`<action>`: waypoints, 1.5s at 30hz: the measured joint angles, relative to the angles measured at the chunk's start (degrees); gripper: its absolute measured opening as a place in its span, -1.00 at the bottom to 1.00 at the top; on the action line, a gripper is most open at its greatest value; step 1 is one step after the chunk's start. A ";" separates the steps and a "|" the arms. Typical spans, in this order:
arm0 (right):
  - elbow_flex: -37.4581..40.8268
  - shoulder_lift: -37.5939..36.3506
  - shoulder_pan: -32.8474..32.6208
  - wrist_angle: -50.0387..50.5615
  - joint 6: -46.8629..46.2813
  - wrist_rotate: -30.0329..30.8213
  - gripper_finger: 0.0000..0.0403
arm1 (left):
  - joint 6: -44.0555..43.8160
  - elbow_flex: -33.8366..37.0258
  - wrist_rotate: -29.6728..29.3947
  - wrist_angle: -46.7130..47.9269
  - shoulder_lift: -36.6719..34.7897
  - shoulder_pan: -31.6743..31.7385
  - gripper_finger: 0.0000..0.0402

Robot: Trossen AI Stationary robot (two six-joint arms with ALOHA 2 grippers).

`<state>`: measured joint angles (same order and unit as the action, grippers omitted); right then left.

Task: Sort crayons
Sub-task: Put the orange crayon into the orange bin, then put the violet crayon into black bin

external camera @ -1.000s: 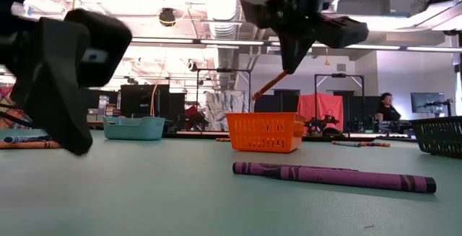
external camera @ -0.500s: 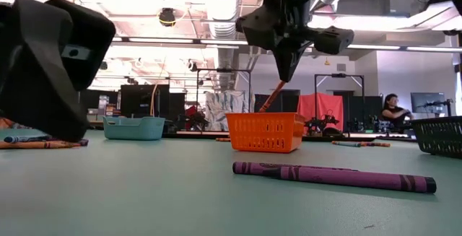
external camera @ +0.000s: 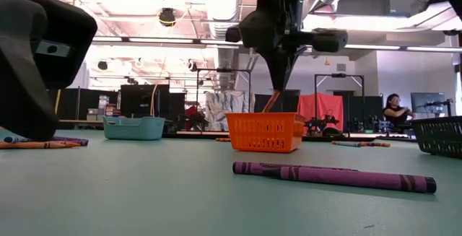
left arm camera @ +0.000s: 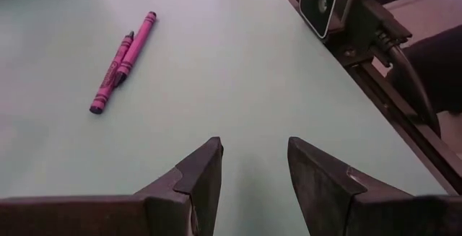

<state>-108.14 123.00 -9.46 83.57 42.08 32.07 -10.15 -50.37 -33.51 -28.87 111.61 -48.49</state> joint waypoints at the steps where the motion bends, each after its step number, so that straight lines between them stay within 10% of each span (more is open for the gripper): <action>1: 0.00 0.00 0.24 -0.01 0.02 -1.19 -0.95 | 0.00 0.02 0.00 0.00 0.00 0.00 -0.26; 13: 0.00 0.04 2.13 -0.28 -3.26 6.77 -0.29 | -0.86 0.02 -0.19 0.03 0.00 -0.11 -0.26; 24: 0.01 0.04 -5.15 6.49 -26.48 12.81 -0.32 | 3.46 0.02 -3.34 2.51 0.00 0.86 -0.26; 37: 0.00 -0.39 -25.03 4.25 -69.68 -9.97 -0.38 | 15.27 0.00 5.89 -1.12 0.00 11.63 -0.26; 45: 0.00 -0.42 -36.40 0.20 -90.59 -11.76 -0.38 | 16.73 0.00 16.29 -3.00 0.00 20.20 -0.26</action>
<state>-108.14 122.58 -45.86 83.77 -48.51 20.31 6.58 -50.37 -17.22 -31.86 111.61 -28.28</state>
